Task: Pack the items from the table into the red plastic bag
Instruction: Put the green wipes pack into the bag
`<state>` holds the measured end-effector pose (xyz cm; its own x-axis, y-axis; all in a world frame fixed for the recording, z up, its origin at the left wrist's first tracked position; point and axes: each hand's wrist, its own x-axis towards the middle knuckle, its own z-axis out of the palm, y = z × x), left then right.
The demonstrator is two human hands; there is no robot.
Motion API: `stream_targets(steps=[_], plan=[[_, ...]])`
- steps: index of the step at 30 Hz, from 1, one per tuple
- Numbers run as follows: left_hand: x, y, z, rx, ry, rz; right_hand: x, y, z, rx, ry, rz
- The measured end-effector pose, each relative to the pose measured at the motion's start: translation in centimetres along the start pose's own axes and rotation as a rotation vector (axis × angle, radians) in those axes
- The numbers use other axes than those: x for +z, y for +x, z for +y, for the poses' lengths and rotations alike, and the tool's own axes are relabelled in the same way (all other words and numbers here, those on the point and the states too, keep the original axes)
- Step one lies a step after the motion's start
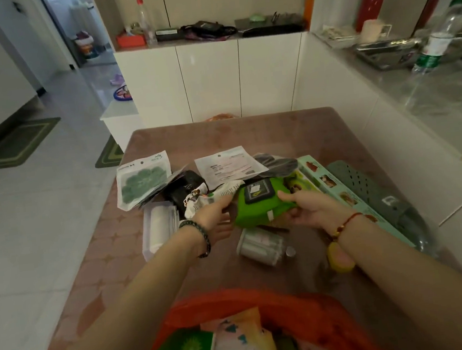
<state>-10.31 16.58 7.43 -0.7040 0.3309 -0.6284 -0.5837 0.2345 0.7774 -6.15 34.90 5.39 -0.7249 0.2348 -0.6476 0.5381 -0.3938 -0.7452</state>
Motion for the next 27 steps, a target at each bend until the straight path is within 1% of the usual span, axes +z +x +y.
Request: stream_targets(steps=[2, 6, 9, 11, 13, 14, 15, 16, 17, 18, 19, 20, 21, 23, 25, 27], plan=[[0.4, -1.7, 0.4, 0.012, -0.034, -0.055, -0.6, -3.5, -0.2, -0.037, 0.037, -0.056], [1.5, -6.3, 0.6, 0.033, -0.192, -0.258, -0.9, -12.1, 0.8, -0.183, -0.060, -0.202], [1.8, -9.3, -0.5, 0.132, -0.246, -0.299, -0.7, -17.5, 2.8, -0.354, -0.120, -0.231], [1.4, -11.2, -1.6, 0.148, -0.253, -0.306, -1.0, -19.8, 4.7, -0.478, -0.212, -0.159], [0.7, -12.8, -3.0, 0.139, -0.238, -0.328, -2.1, -20.3, 6.9, -0.585, -0.333, 0.067], [0.3, -13.6, -3.7, 0.126, -0.224, -0.330, -2.8, -20.1, 8.3, -0.655, -0.508, 0.199], [0.0, -14.2, -4.5, 0.108, -0.197, -0.329, -3.3, -19.7, 9.8, -0.696, -0.764, 0.256], [-0.3, -14.9, -5.2, 0.077, -0.165, -0.329, -4.0, -18.8, 11.4, -0.679, -1.020, 0.251], [-0.5, -15.3, -6.0, 0.051, -0.129, -0.340, -4.5, -17.8, 13.1, -0.616, -1.221, 0.234], [-0.4, -15.8, -6.8, 0.025, -0.084, -0.363, -4.9, -17.1, 14.3, -0.548, -1.327, 0.269], [-0.3, -16.1, -7.6, 0.010, -0.037, -0.388, -4.9, -17.4, 14.8, -0.502, -1.365, 0.333], [0.0, -16.6, -8.3, 0.009, 0.014, -0.405, -4.8, -17.7, 14.7, -0.520, -1.333, 0.423], [0.3, -16.7, -9.1, 0.004, 0.068, -0.398, -4.7, -18.0, 14.3, -0.561, -1.227, 0.488], [1.2, -17.5, -10.3, -0.006, 0.156, -0.370, -4.7, -19.0, 12.9, -0.649, -0.971, 0.564], [2.1, -17.7, -11.2, -0.033, 0.200, -0.372, -4.7, -19.9, 11.3, -0.732, -0.809, 0.586], [3.1, -17.3, -11.7, -0.068, 0.221, -0.332, -4.4, -20.7, 10.6, -0.773, -0.762, 0.570]])
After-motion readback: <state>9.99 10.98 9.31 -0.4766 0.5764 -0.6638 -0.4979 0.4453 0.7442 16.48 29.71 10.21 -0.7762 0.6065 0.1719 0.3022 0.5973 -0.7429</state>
